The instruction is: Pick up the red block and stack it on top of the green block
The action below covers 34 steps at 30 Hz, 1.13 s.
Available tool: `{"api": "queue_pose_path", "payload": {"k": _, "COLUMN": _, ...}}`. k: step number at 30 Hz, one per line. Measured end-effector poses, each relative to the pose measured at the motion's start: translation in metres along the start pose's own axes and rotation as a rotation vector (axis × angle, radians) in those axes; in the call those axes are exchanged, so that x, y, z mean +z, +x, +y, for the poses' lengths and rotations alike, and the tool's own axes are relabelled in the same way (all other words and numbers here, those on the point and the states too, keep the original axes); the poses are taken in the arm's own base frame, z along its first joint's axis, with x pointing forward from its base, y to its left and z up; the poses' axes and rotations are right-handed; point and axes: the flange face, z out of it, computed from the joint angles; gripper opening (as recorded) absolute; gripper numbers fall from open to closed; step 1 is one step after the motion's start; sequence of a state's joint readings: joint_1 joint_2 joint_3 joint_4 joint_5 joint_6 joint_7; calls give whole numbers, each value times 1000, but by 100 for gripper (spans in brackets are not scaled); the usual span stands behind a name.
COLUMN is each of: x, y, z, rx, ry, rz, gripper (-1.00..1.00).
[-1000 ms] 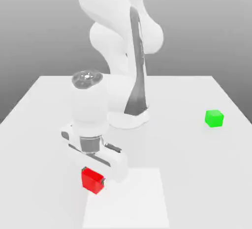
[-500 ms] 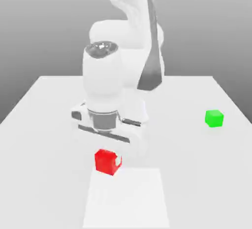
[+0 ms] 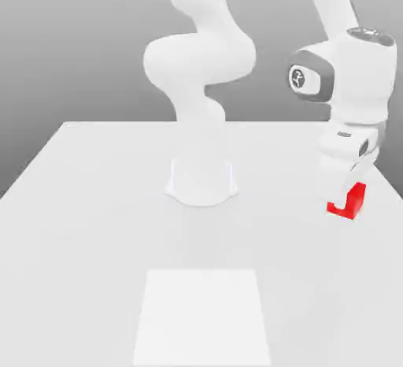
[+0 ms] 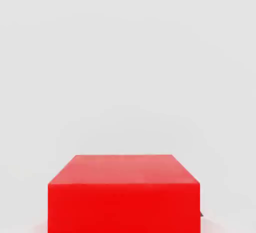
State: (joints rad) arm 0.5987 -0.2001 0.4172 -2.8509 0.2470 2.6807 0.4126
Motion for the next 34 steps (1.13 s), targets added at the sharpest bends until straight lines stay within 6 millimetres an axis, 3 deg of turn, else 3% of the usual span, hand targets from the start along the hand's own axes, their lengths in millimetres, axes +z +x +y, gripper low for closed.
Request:
{"api": "queue_pose_path", "payload": {"k": 6, "x": 3, "y": -91, "z": -82, "rx": -523, "ry": -19, "rz": -13, "gripper": -100}}
{"api": "queue_pose_path", "payload": {"k": 8, "x": 6, "y": -126, "z": -102, "rx": -697, "ry": -29, "rz": -16, "gripper": -100}}
{"api": "queue_pose_path", "payload": {"k": 10, "x": 11, "y": -141, "z": -110, "rx": -777, "ry": -38, "rz": -14, "gripper": -100}}
{"api": "queue_pose_path", "payload": {"k": 34, "x": 70, "y": -146, "z": -110, "rx": -802, "ry": -43, "rz": -15, "gripper": -100}}
